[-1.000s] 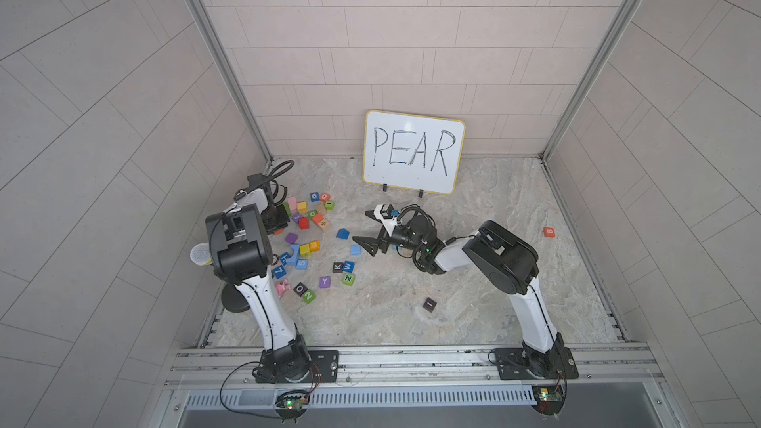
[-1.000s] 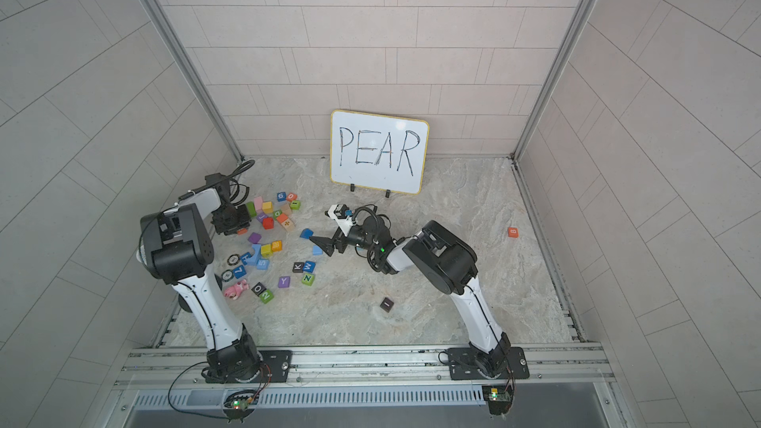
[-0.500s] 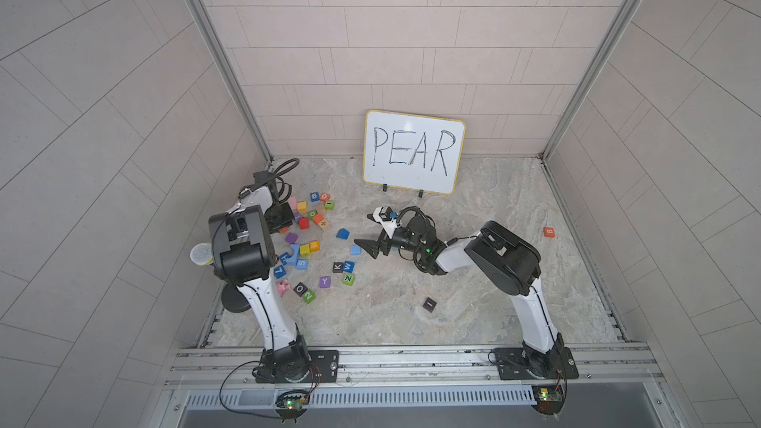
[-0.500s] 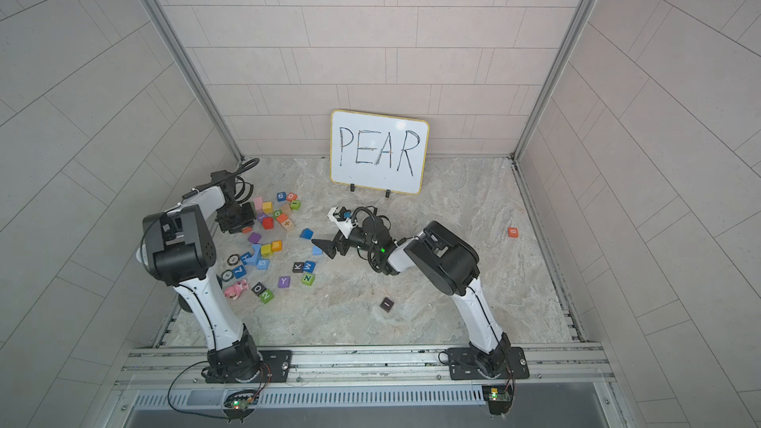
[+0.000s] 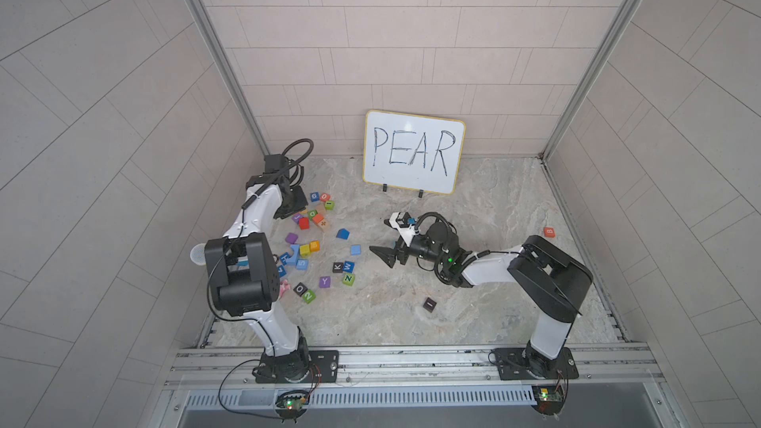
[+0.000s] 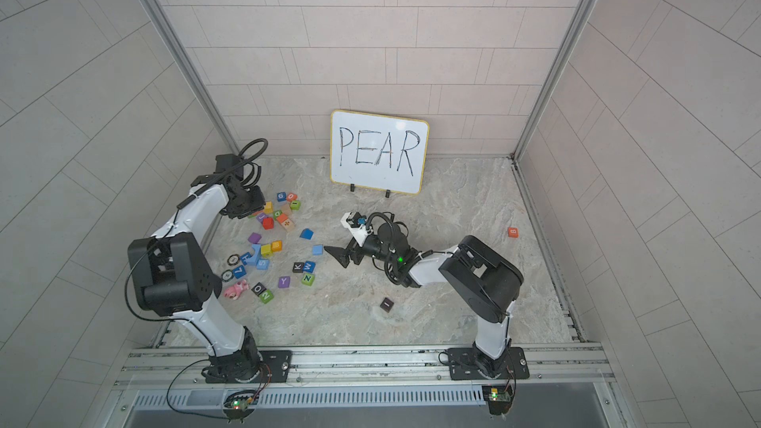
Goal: Spell the uppercase word “pear” with letter blocks
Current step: Place the letter block at the center of the board.
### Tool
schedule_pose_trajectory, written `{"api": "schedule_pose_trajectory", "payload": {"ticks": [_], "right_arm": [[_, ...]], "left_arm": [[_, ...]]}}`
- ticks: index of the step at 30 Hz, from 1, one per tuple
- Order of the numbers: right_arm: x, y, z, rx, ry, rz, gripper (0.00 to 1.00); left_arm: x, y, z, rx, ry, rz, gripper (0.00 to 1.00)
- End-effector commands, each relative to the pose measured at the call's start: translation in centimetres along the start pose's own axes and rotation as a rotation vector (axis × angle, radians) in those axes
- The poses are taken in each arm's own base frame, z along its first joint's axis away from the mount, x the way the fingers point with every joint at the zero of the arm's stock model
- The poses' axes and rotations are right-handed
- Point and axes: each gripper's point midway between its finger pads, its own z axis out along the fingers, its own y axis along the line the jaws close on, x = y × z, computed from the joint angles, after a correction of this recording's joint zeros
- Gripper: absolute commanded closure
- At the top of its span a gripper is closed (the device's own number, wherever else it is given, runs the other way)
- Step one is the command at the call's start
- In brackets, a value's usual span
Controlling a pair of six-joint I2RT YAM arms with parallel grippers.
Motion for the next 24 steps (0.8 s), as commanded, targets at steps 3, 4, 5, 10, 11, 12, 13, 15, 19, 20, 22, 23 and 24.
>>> {"api": "schedule_pose_trajectory", "payload": {"ticks": [3,4,5,10,11,12,13,15,19,20,22,23,24], "right_arm": [[2.0,-0.6,-3.0,0.093,0.114,0.009,0.0],[2.0,-0.7,-3.5,0.11,0.128,0.009,0.0],[2.7,-0.8,-4.5,0.13,0.156,0.012,0.0],[3.5,-2.1,-8.1,0.272,0.214,0.007,0.0],[3.7,-2.5,-8.9,0.304,0.222,0.004,0.0],[3.8,-2.8,-9.5,0.333,0.228,0.002,0.0],[3.9,-3.1,-10.3,0.363,0.231,-0.001,0.0],[3.9,-3.8,-11.7,0.423,0.235,0.0,0.0],[3.9,-5.2,-14.6,0.554,0.223,0.022,0.0],[3.9,-5.5,-15.2,0.581,0.22,0.029,0.0],[4.0,-6.0,-16.5,0.636,0.222,0.049,0.0],[4.1,-6.2,-16.9,0.652,0.225,0.057,0.0],[4.2,-6.3,-17.5,0.672,0.227,0.068,0.0]], "left_arm": [[3.3,-4.9,-1.2,0.041,0.025,0.088,0.73],[4.0,-6.0,-1.4,0.05,0.025,0.114,0.73],[4.6,-7.1,-1.7,0.061,0.02,0.136,0.73],[8.0,-11.7,-2.3,0.119,0.027,0.218,0.73],[8.7,-12.6,-2.4,0.129,0.025,0.234,0.73],[9.3,-13.6,-2.6,0.144,0.025,0.25,0.73],[10.0,-14.6,-2.6,0.153,0.027,0.269,0.73],[11.2,-16.3,-2.6,0.172,0.029,0.297,0.73],[13.3,-18.9,-2.5,0.198,0.052,0.332,0.73],[13.8,-19.4,-2.5,0.204,0.052,0.342,0.73],[14.7,-20.5,-2.6,0.209,0.051,0.358,0.73],[15.1,-20.9,-2.6,0.213,0.053,0.36,0.73],[15.6,-21.5,-2.7,0.22,0.053,0.366,0.73]]}}
